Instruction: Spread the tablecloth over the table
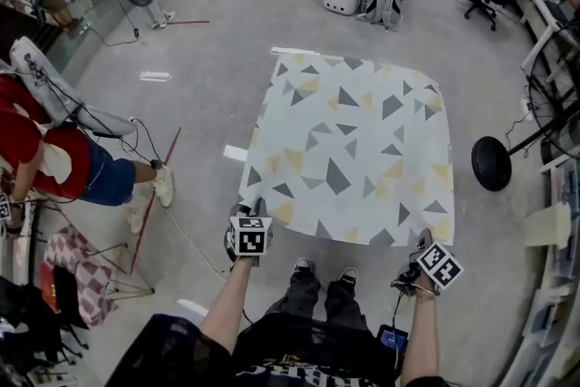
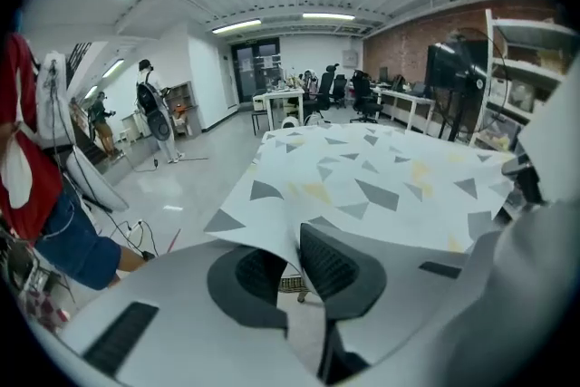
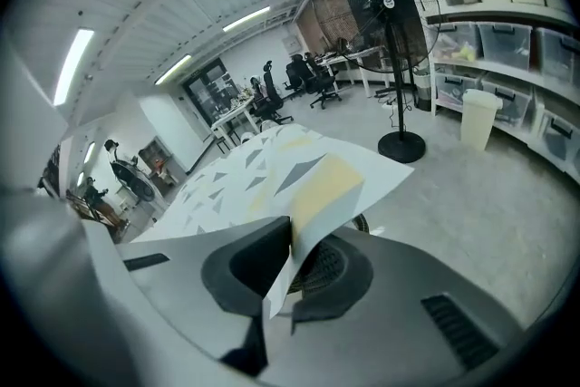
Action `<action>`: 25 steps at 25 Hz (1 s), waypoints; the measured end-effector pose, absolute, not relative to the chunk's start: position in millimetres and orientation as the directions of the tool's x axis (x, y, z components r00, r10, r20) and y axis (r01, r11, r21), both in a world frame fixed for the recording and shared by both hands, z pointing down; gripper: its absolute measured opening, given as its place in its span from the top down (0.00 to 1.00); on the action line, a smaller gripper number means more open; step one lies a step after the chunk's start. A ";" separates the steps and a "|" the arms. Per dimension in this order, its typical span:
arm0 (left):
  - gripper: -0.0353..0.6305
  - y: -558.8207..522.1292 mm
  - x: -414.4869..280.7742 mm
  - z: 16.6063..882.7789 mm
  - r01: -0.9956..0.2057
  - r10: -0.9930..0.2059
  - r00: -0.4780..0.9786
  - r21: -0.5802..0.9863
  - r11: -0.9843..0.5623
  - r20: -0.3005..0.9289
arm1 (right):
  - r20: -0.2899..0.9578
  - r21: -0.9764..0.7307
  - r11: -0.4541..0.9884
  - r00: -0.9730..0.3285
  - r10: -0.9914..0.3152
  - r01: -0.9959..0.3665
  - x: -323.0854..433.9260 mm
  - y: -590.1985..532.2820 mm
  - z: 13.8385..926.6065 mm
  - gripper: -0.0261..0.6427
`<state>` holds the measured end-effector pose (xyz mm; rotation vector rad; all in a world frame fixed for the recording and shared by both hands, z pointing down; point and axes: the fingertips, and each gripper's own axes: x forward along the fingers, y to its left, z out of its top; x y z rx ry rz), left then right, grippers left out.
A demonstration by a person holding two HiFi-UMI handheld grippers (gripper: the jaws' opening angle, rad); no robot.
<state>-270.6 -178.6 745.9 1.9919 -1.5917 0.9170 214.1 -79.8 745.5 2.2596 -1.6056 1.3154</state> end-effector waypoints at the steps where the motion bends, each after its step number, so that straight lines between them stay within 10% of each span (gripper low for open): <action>1: 0.87 -178.2 -268.2 752.6 -0.958 -0.677 0.117 -0.097 -0.269 0.726 | 0.674 -0.374 -0.451 0.096 -0.732 -0.810 212.9 -80.7 750.4 0.93; 9: 0.86 -169.4 -251.1 797.9 -0.854 -0.611 0.014 -0.309 -0.418 0.791 | 0.712 -0.224 -0.439 0.162 -0.684 -0.870 212.5 -80.8 777.3 0.92; 16: 0.49 -163.7 -254.1 817.1 -0.833 -0.556 -0.090 -0.368 -0.412 0.826 | 0.751 0.048 -0.340 0.258 -0.608 -0.939 218.4 -77.6 785.7 0.75; 25: 0.42 -151.5 -253.4 793.8 -0.852 -0.579 -0.113 -0.378 -0.362 0.808 | 0.737 0.099 -0.383 0.326 -0.592 -0.918 221.2 -65.2 769.8 0.63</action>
